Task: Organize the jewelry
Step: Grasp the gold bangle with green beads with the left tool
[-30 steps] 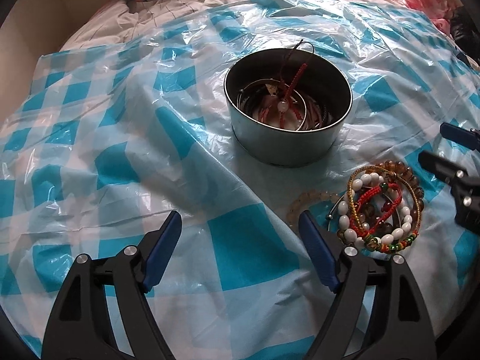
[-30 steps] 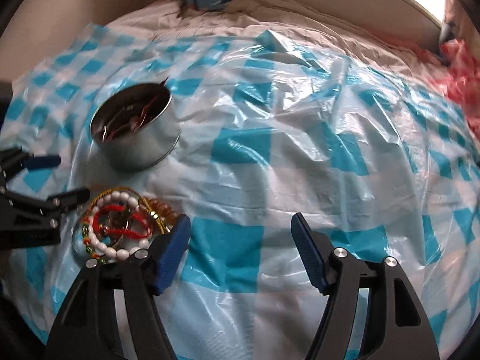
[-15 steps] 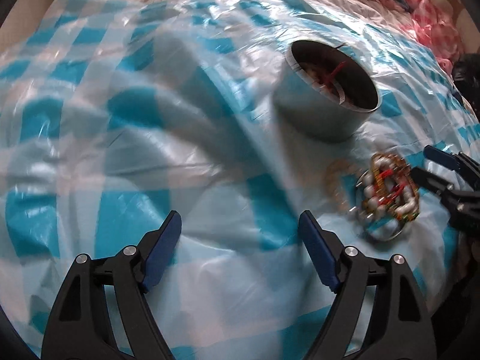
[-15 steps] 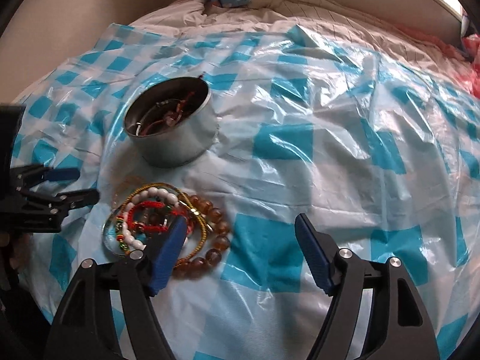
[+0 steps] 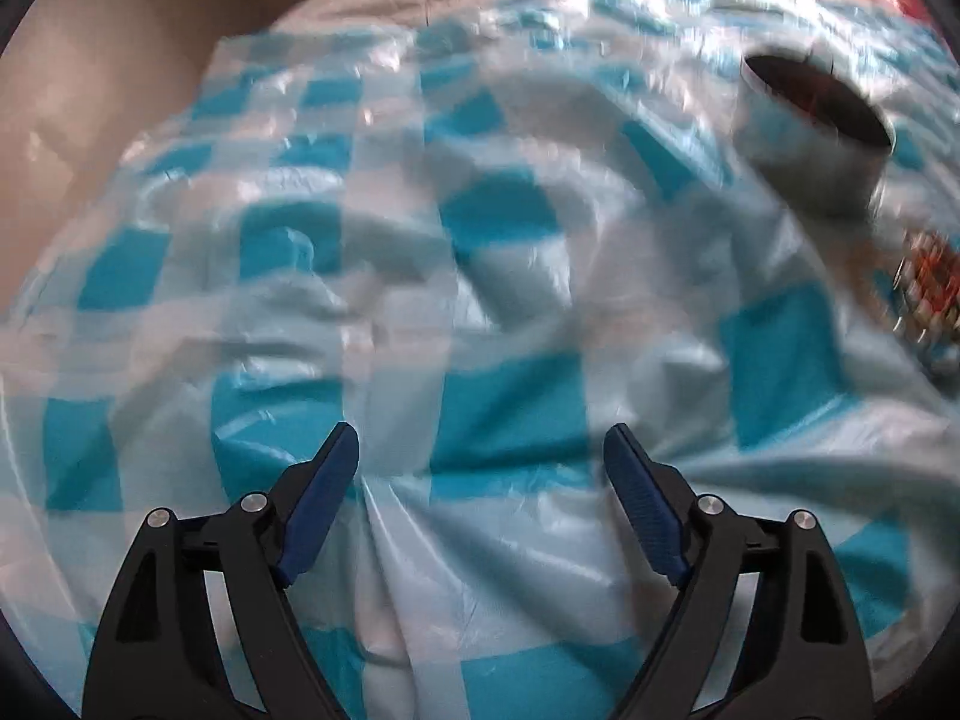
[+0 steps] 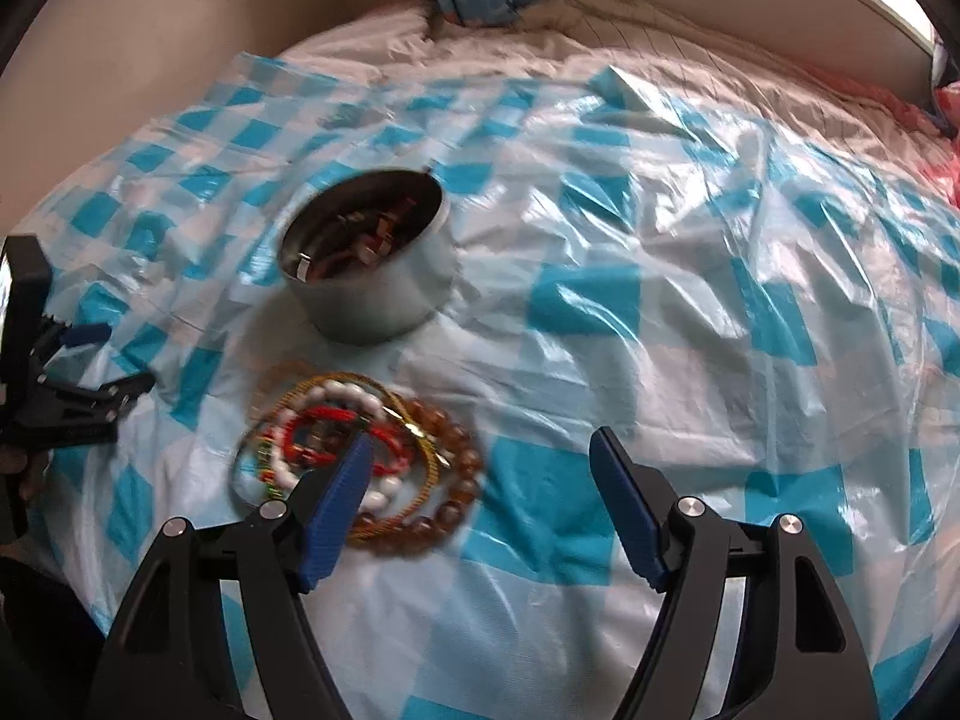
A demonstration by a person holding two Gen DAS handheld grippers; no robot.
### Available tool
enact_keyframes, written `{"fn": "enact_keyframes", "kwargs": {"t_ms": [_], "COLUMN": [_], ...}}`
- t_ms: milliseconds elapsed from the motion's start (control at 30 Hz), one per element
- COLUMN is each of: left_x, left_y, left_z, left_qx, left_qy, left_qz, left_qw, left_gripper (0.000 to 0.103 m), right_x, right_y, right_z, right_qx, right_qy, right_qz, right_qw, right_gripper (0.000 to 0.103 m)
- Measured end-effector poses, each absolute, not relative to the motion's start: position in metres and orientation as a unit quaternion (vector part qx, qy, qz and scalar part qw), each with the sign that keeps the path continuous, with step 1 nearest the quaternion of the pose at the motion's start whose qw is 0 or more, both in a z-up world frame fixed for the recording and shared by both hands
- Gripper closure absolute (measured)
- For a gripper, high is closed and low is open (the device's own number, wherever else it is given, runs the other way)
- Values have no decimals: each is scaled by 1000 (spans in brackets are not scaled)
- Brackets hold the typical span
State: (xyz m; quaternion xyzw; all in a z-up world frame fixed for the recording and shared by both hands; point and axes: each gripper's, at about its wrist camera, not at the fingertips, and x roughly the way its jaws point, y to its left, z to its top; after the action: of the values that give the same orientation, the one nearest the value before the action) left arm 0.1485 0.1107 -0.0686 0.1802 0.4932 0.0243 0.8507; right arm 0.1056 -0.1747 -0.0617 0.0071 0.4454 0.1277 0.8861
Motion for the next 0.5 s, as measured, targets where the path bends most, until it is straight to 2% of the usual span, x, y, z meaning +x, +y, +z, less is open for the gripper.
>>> {"fn": "enact_keyframes", "kwargs": {"t_ms": [200, 500], "left_x": [148, 160], "left_y": [75, -7], "left_z": [-26, -41], "left_qx": [52, 59], "left_qy": [437, 456], "left_qz": [-121, -178], "left_qw": [890, 870], "left_gripper": [22, 23], "right_x": [101, 95], "right_y": [-154, -172], "right_z": [-60, -61], "right_qx": [-2, 0], "right_qy": [441, 449], "right_qz": [188, 138], "right_qw": [878, 883], "right_gripper": [32, 31]}}
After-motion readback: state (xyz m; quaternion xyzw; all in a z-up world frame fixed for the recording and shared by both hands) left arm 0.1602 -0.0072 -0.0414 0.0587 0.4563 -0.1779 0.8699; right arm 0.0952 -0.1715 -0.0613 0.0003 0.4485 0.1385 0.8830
